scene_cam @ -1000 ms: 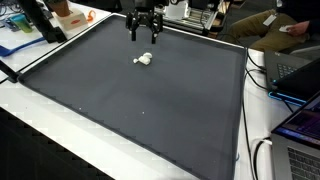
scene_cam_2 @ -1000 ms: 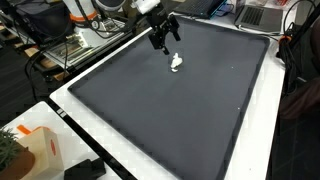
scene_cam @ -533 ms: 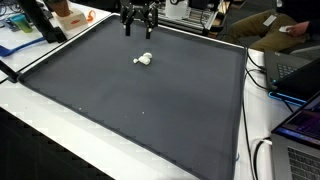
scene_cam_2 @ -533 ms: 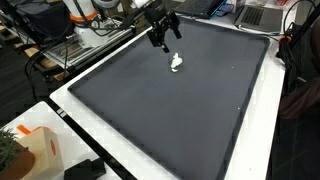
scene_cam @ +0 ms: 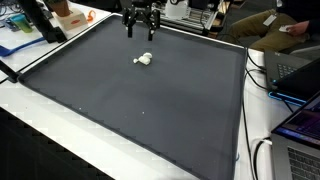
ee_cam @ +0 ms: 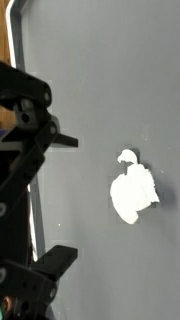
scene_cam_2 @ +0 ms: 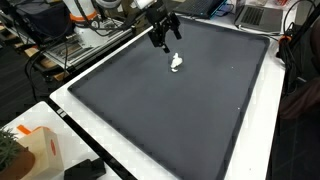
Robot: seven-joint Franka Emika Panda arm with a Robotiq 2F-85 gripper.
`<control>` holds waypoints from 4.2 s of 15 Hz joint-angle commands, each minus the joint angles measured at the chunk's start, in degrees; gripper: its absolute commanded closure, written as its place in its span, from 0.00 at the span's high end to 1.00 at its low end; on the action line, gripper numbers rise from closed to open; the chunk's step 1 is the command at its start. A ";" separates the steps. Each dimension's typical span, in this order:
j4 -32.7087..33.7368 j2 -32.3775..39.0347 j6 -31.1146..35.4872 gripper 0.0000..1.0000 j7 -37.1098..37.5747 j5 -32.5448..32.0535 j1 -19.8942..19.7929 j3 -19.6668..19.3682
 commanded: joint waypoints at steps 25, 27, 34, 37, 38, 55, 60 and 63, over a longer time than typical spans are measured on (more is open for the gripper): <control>-3.93 -12.22 -27.28 1.00 1.54 44.30 15.70 0.29; -3.59 -13.34 -29.28 1.00 -6.93 52.81 17.02 -0.58; -2.86 -12.63 -25.63 1.00 -12.89 52.66 16.61 -1.12; -2.72 -12.77 -24.23 1.00 -26.39 56.57 19.76 -5.50; -2.64 -12.66 -23.66 1.00 -30.52 58.75 20.31 -6.13; 9.55 -18.07 -49.83 1.00 -58.98 78.17 23.57 -13.99; 12.60 -16.21 -51.33 1.00 -60.86 79.98 24.35 -14.23; 15.73 -13.98 -55.09 1.00 -64.17 82.80 25.27 -14.68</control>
